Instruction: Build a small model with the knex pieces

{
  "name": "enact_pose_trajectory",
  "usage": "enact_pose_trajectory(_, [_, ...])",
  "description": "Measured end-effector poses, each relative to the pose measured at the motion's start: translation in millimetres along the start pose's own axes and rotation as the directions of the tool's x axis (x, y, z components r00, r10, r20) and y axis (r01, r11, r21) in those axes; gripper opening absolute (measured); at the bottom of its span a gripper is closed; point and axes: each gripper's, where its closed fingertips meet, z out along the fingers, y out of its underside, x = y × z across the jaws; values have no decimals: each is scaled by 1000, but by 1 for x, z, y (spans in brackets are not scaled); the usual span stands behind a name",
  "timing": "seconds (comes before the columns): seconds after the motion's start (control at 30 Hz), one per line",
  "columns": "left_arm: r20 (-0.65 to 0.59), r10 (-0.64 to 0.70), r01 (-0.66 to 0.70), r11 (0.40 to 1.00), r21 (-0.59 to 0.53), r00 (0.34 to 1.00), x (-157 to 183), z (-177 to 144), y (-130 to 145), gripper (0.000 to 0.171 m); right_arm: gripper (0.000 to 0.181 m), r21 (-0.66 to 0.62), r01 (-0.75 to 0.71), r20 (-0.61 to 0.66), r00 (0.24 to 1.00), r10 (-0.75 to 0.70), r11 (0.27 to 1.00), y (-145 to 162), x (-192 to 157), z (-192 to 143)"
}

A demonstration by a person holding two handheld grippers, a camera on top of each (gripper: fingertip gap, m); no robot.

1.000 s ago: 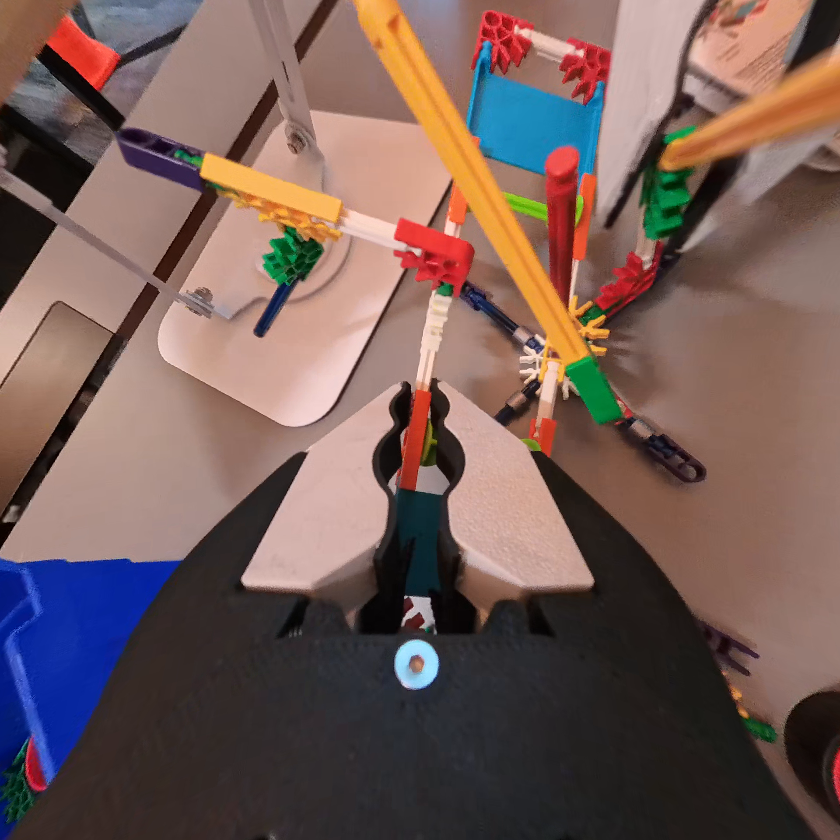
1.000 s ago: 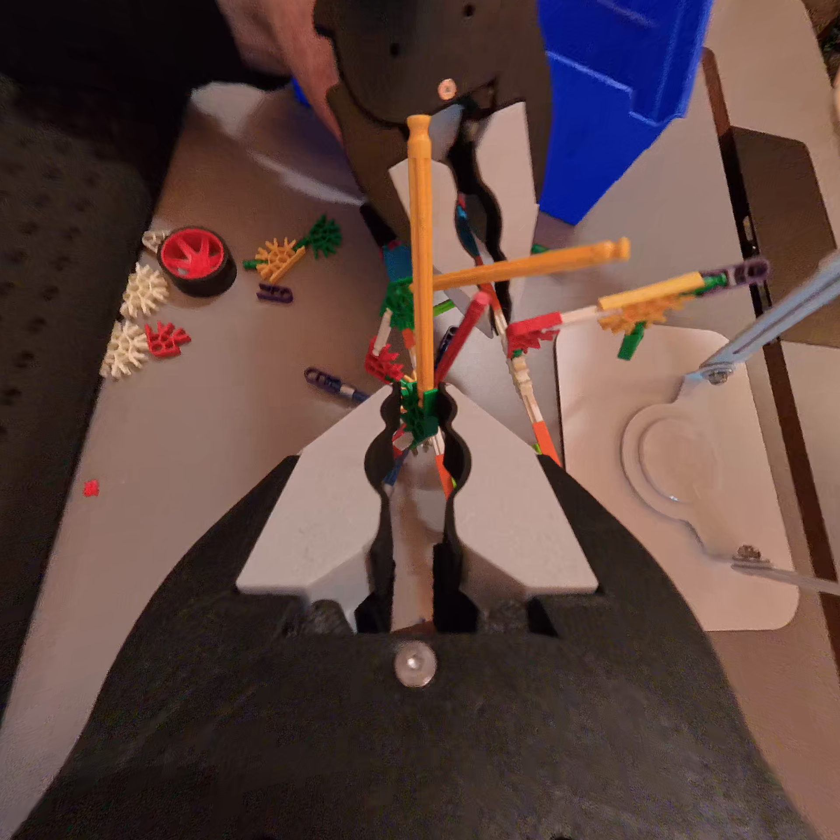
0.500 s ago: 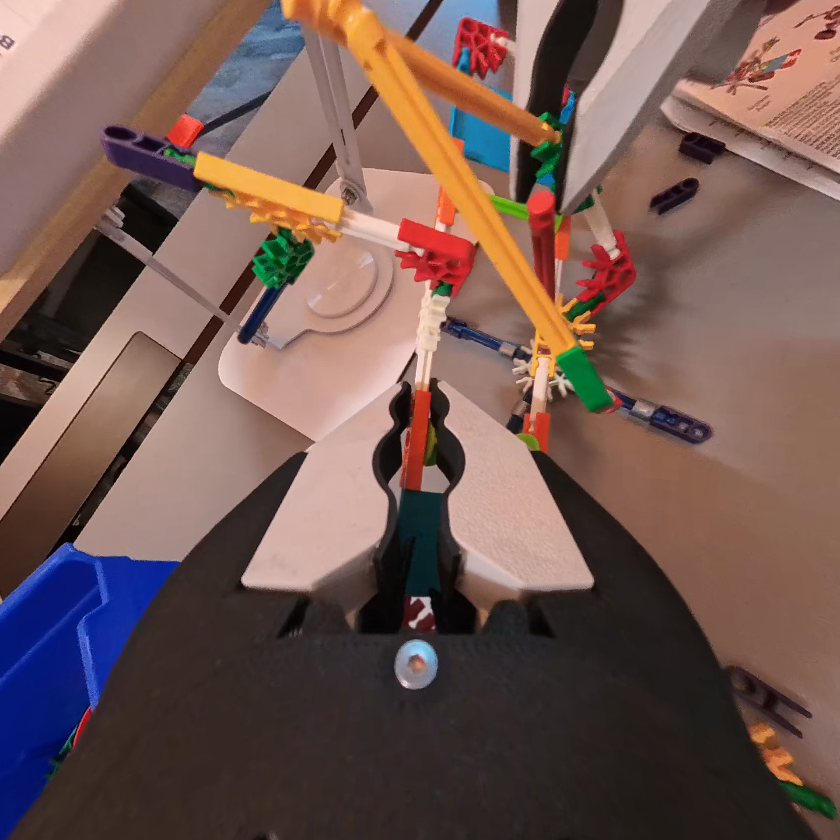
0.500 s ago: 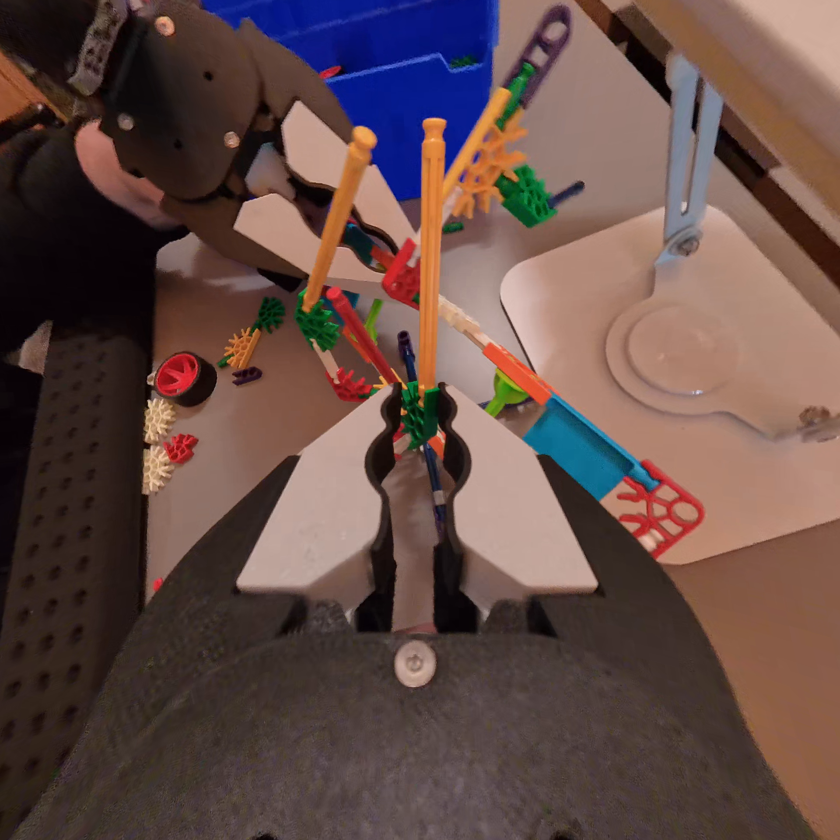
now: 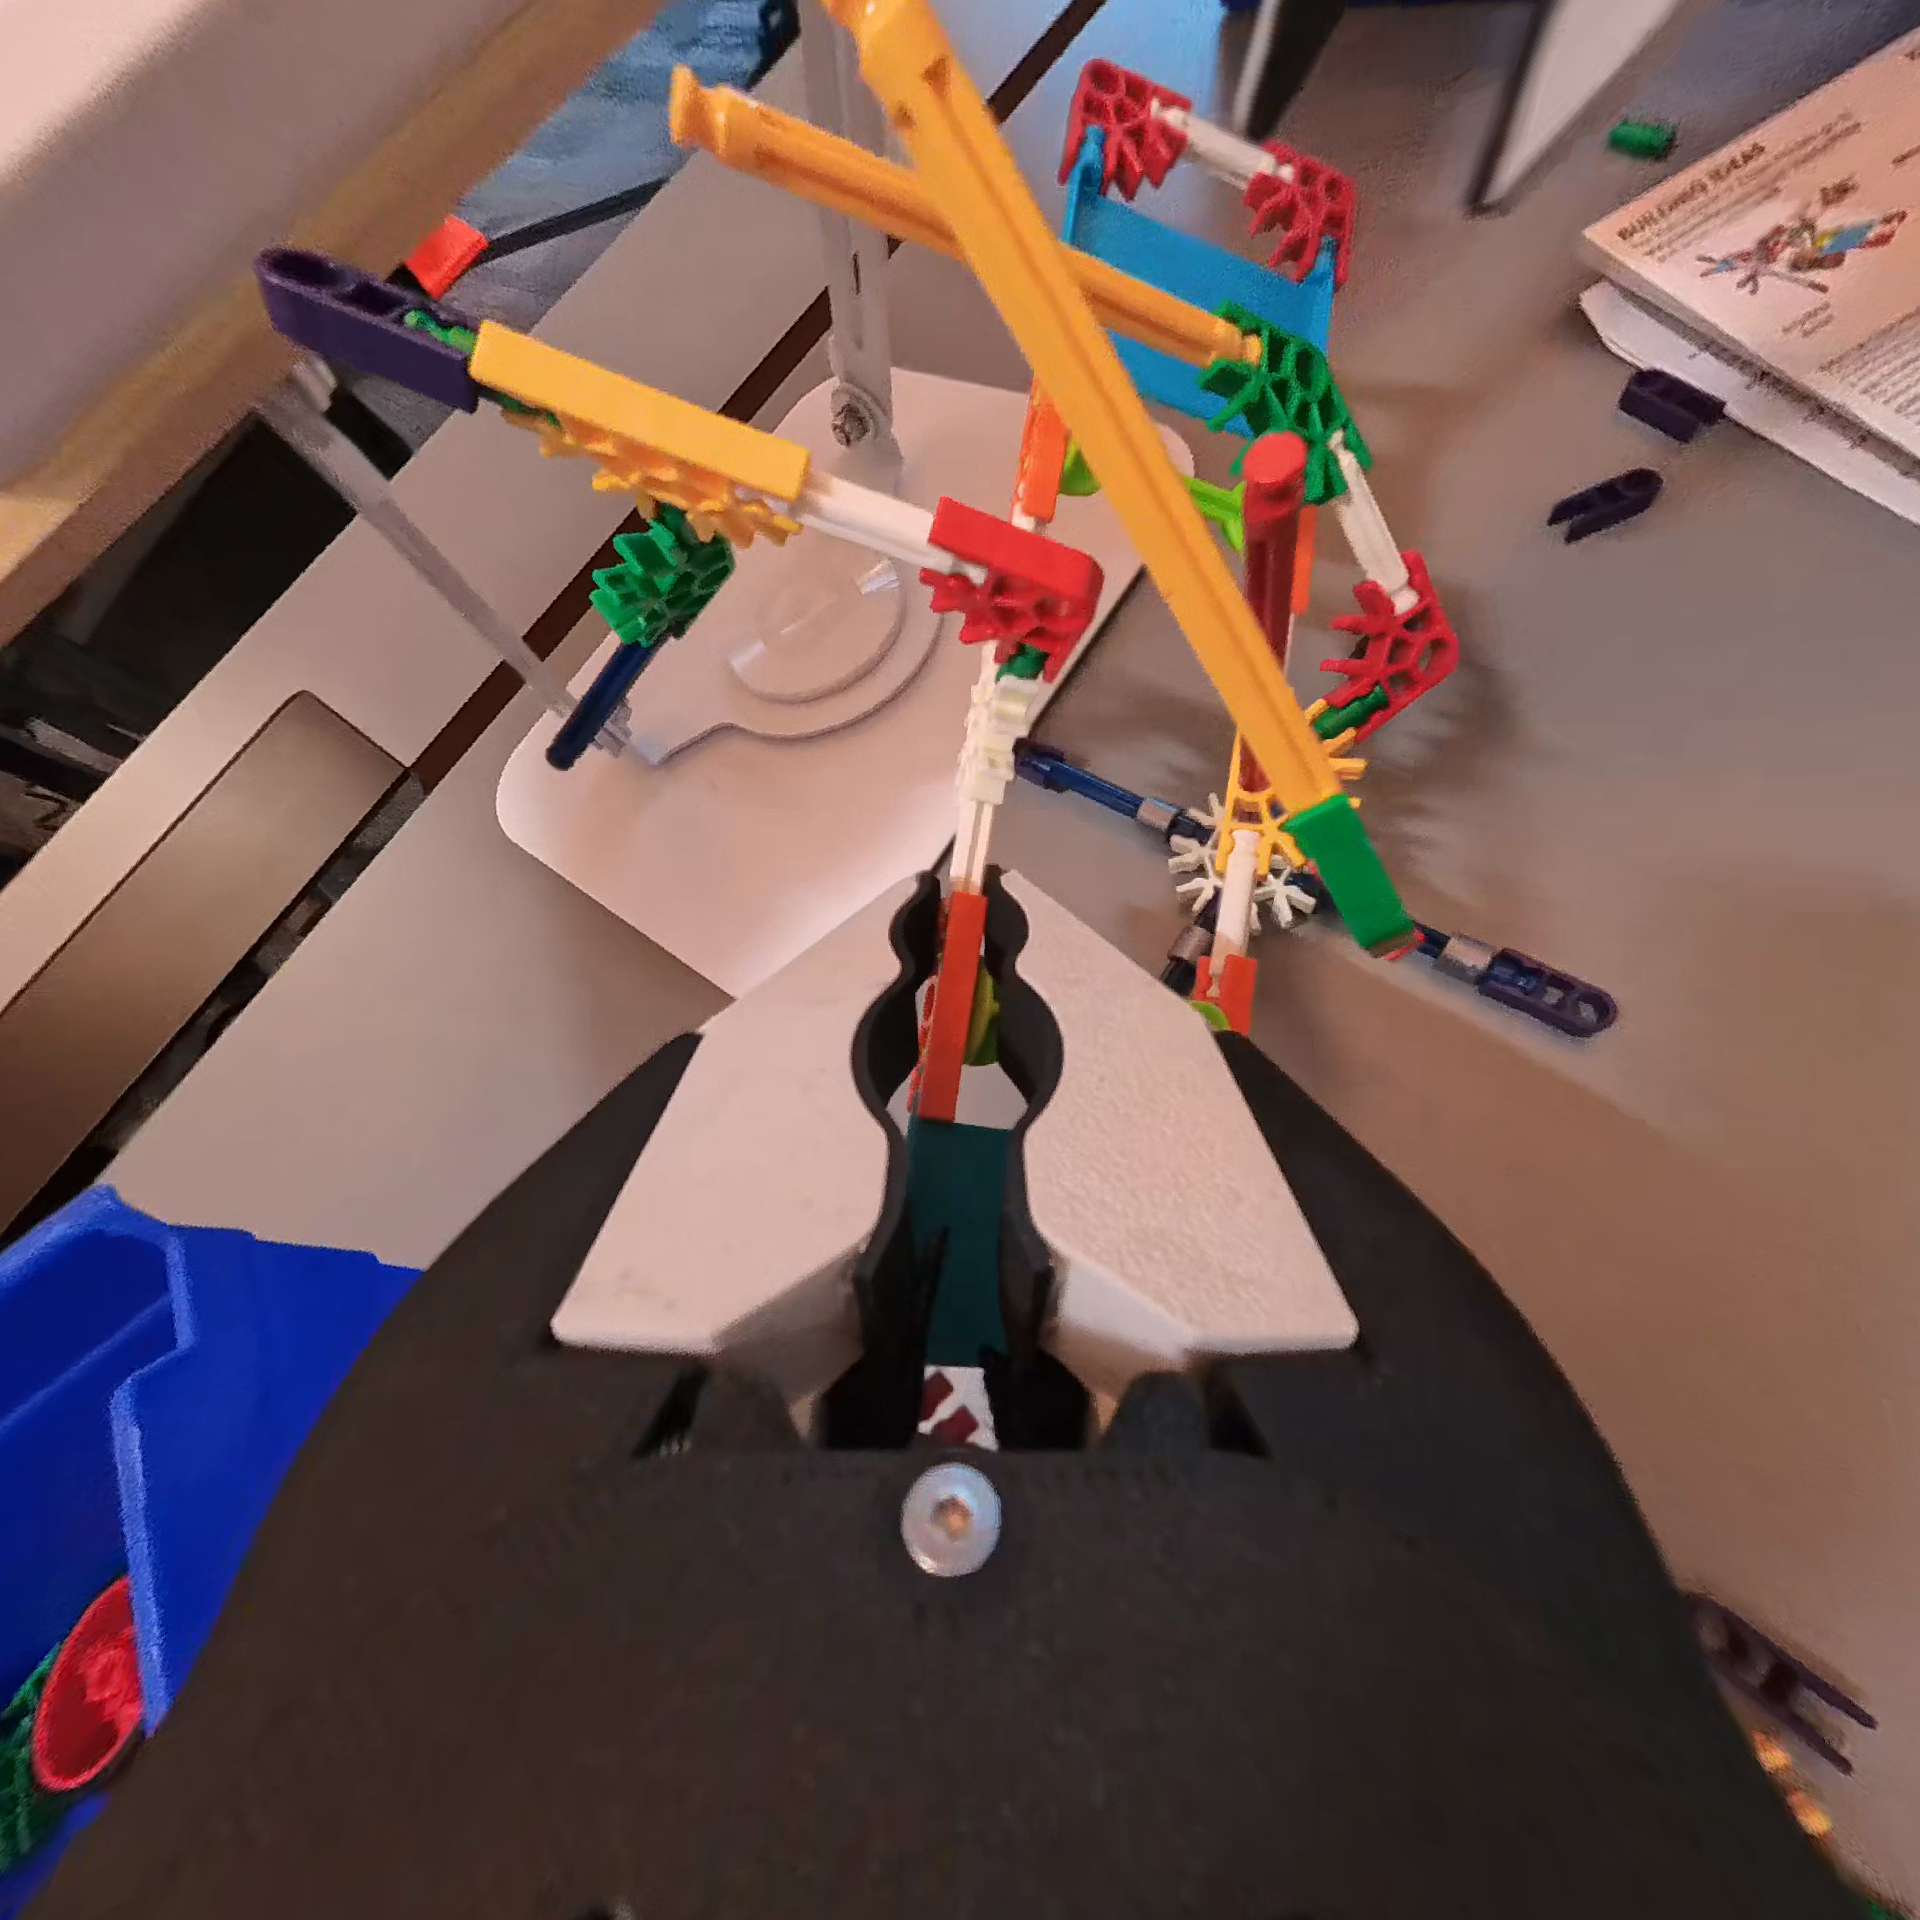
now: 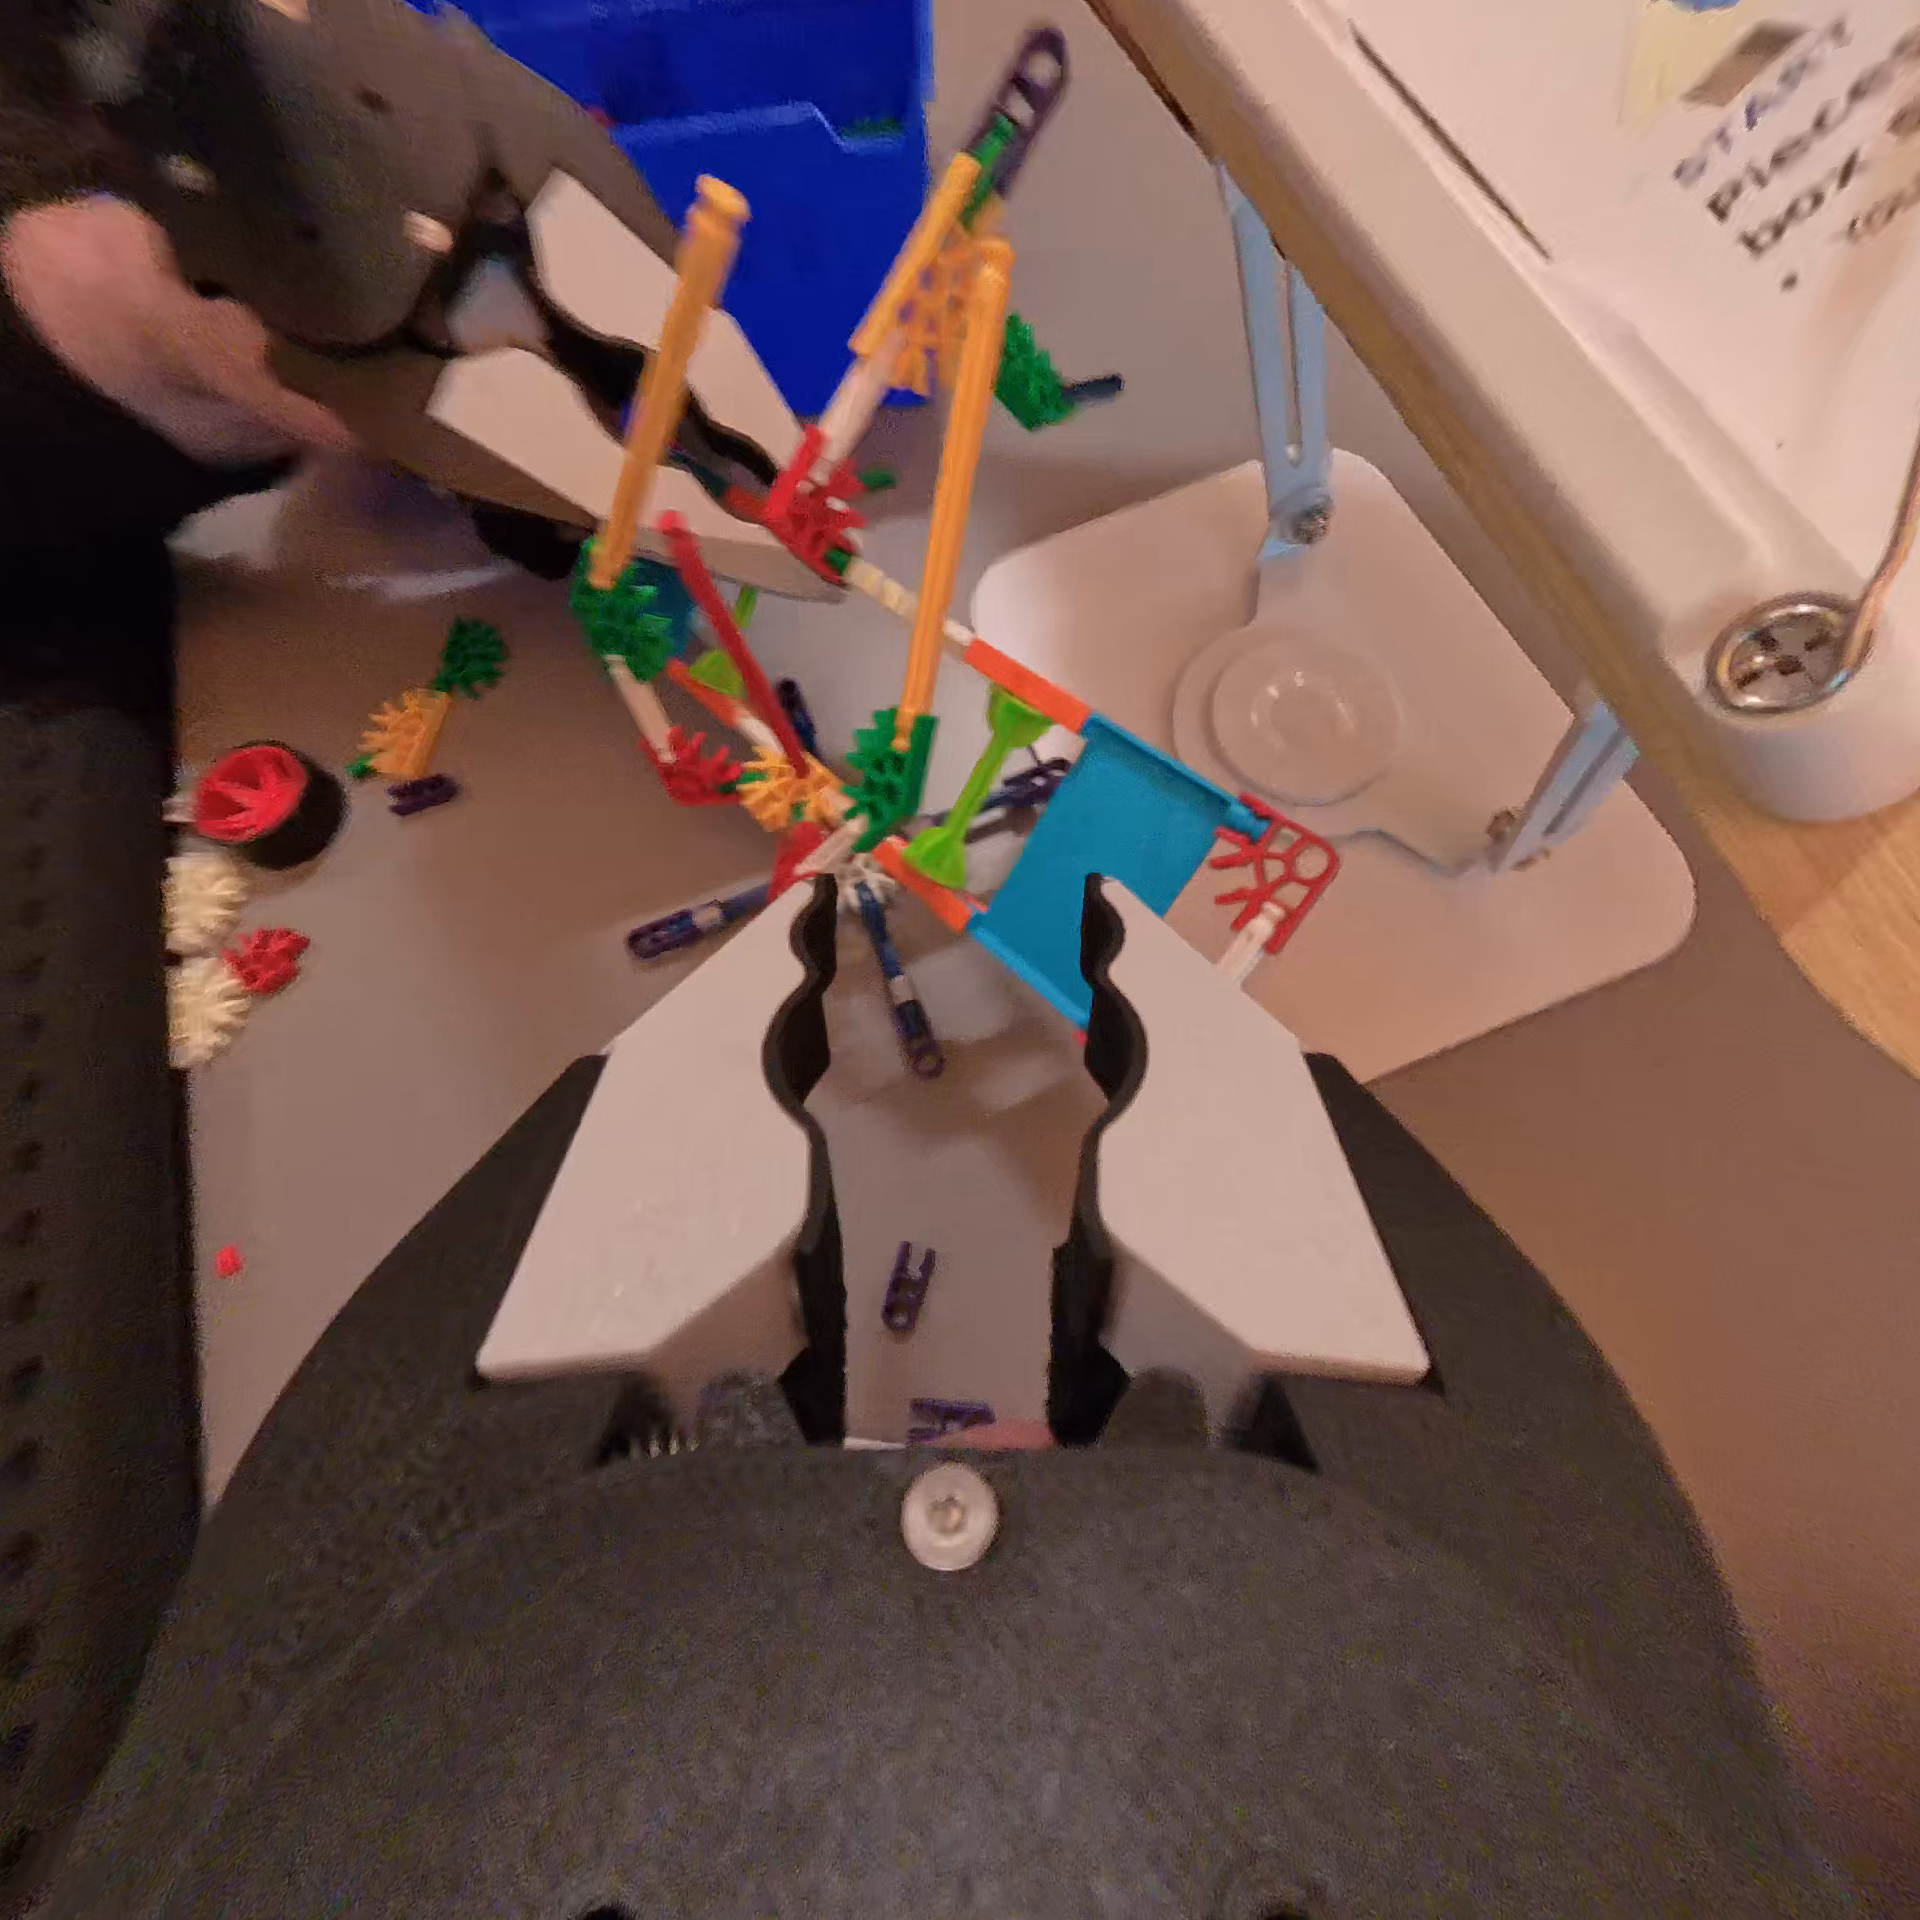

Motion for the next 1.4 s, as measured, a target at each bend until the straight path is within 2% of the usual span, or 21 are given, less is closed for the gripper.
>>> enact_pose_trajectory(0.07, [-5, -28, 28, 1000, 9, 1000, -3, 0, 1, 6, 35, 13, 9, 59, 998, -10, 1000, 0, -8, -10])
enact_pose_trajectory(0.17, [-2, -65, 65, 998, 25, 998, -9, -1, 0, 6, 32, -161, 154, 81, 986, -143, 975, 36, -16, -5])
enact_pose_trajectory(0.27, [-11, -91, 91, 995, 34, 996, -10, 0, 0, 6, 35, -327, 284, 66, 958, -278, 901, 70, -11, 20])
enact_pose_trajectory(0.37, [-10, -102, 103, 994, 38, 995, -10, -1, -1, 6, 32, -325, 401, 67, 913, -402, 856, 71, -15, 51])
enact_pose_trajectory(0.43, [-14, -114, 115, 992, 46, 993, -11, -3, -2, 6, 32, -385, 467, 30, 868, -495, 796, 78, -6, 62])
enact_pose_trajectory(0.5, [-18, -130, 130, 990, 56, 991, -13, -4, -2, 6, 22, -412, 515, -28, 818, -575, 752, 77, 5, 67])
enact_pose_trajectory(0.63, [-25, -151, 152, 986, 69, 988, -16, -5, -3, 6, 14, -382, 519, -59, 812, -580, 765, 73, 8, 73])
enact_pose_trajectory(0.7, [-25, -152, 154, 985, 72, 988, -17, -6, -3, 6, 8, -391, 547, -75, 783, -618, 740, 72, 12, 75])
enact_pose_trajectory(0.77, [-16, -147, 147, 986, 73, 989, -19, -7, -3, 6, 7, -375, 548, -46, 794, -606, 748, 70, 5, 73])
enact_pose_trajectory(1.0, [11, -107, 105, 989, 102, 994, -21, -14, -11, 5, 7, -302, 577, 20, 800, -600, 759, 45, -25, 42])
enact_pose_trajectory(1.4, [-16, -88, 89, 979, 183, 996, -12, -17, -31, 5, 7, -286, 567, 68, 816, -574, 773, 46, -34, 14])
